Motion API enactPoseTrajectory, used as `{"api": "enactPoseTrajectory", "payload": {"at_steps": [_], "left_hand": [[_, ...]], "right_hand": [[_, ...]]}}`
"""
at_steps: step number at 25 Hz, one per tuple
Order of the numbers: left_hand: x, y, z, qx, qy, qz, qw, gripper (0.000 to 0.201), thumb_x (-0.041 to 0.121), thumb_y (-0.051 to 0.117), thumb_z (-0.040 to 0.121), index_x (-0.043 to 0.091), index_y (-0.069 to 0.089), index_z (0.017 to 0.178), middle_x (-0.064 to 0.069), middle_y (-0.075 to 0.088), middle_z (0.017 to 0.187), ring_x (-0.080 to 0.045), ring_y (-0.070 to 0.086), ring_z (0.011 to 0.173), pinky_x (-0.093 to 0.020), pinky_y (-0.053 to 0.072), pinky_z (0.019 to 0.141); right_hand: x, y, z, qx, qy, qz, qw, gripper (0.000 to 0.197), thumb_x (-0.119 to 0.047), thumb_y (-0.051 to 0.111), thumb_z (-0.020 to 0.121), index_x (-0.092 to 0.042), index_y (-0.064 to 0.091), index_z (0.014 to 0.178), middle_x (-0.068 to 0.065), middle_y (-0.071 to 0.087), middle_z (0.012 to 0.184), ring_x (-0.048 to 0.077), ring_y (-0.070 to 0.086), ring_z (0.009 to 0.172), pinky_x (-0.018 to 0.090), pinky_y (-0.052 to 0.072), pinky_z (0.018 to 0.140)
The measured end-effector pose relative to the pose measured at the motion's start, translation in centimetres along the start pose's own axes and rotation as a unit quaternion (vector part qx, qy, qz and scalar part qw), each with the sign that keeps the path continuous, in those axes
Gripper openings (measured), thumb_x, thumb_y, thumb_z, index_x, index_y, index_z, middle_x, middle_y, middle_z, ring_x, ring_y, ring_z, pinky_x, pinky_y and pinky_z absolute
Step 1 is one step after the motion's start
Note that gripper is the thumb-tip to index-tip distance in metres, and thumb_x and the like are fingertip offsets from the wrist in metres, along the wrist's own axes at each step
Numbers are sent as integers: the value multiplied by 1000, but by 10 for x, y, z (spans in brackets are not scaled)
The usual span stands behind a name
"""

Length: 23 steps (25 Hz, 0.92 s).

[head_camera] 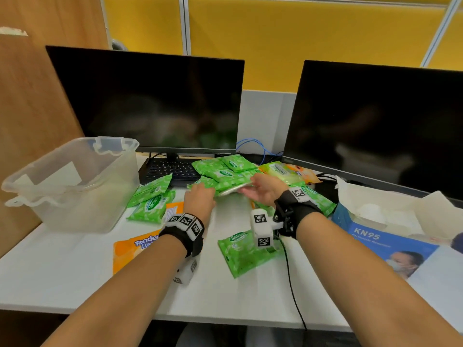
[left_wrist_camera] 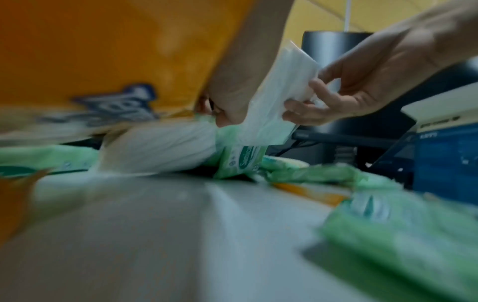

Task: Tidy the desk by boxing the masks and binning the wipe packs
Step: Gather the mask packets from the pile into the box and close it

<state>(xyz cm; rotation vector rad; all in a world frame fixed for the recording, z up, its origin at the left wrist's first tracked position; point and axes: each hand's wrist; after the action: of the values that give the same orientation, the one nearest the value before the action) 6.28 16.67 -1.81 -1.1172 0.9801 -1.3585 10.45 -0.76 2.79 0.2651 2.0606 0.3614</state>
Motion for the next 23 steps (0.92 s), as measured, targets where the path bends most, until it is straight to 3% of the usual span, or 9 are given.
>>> {"api": "enactPoseTrajectory", "payload": {"at_steps": [2, 4, 8, 10, 12, 14, 16, 20, 23], "left_hand": [[10, -16, 6, 73, 22, -38, 996, 20, 18, 50, 90, 7, 61, 103, -13, 50, 112, -31, 45, 110, -41, 41, 87], [21, -33, 12, 161, 48, -143, 975, 14, 14, 51, 88, 2, 58, 88, -15, 49, 98, -30, 47, 95, -41, 42, 80], [55, -68, 24, 278, 40, -379, 882, 25, 2, 45, 89, 12, 38, 67, -4, 37, 71, -21, 35, 67, -27, 24, 62], [78, -83, 26, 315, -2, -473, 823, 26, 0, 42, 90, 12, 33, 68, 4, 30, 61, -16, 28, 58, -26, 17, 57], [102, -94, 27, 323, -31, -535, 780, 19, 2, 38, 92, 8, 33, 74, 5, 28, 59, -10, 23, 53, -28, 16, 53], [127, -100, 26, 310, -43, -556, 770, 14, 1, 36, 92, 8, 34, 80, 4, 30, 61, -10, 26, 54, -27, 20, 52], [150, -104, 27, 289, -49, -564, 772, 12, 0, 33, 92, 11, 36, 87, -1, 40, 68, -16, 37, 61, -27, 27, 59], [192, -103, 30, 225, -12, -544, 808, 42, -11, 27, 84, 9, 59, 102, -19, 56, 85, -29, 51, 77, -26, 29, 62], [221, -104, 29, 187, 7, -542, 819, 48, -12, 29, 86, 6, 66, 112, -18, 63, 116, -31, 56, 108, -17, 34, 72]], "right_hand": [[-18, -10, -18, 26, -54, -32, 998, 15, 2, 48, 93, -1, 51, 107, 22, 62, 113, 32, 67, 89, 28, 54, 40], [-33, -23, -34, 77, -121, -83, 986, 9, 4, 53, 89, 1, 57, 95, 18, 62, 93, 24, 62, 71, 24, 52, 39], [-57, -54, -55, 161, -256, -104, 947, 14, -5, 66, 79, -13, 60, 69, 6, 56, 69, 24, 57, 70, 31, 52, 57], [-70, -70, -69, 215, -330, -128, 910, 8, -20, 70, 74, -17, 63, 71, 1, 60, 73, 25, 59, 78, 40, 52, 71], [-86, -86, -87, 252, -386, -186, 868, 10, -25, 63, 79, -17, 65, 86, 1, 66, 89, 24, 62, 91, 41, 52, 83], [-99, -105, -110, 266, -403, -244, 841, 15, -26, 57, 86, -18, 62, 97, 3, 65, 104, 24, 61, 100, 42, 52, 89], [-110, -128, -129, 275, -412, -292, 818, 13, -26, 53, 90, -19, 59, 99, 1, 63, 104, 22, 60, 98, 39, 52, 88], [-129, -179, -166, 328, -433, -370, 753, 21, -23, 50, 95, -8, 58, 108, -1, 54, 98, 13, 51, 87, 18, 42, 67], [-140, -212, -185, 359, -414, -434, 715, 19, -20, 49, 94, -4, 55, 103, 3, 52, 92, 16, 49, 79, 21, 38, 59]]}}
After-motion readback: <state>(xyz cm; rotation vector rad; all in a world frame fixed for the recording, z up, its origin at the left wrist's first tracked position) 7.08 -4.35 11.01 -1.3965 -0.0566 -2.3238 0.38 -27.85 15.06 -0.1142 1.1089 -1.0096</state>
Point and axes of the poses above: each hand's wrist, its own z-axis towards the middle knuckle, its own y-axis out of the palm, x = y × z
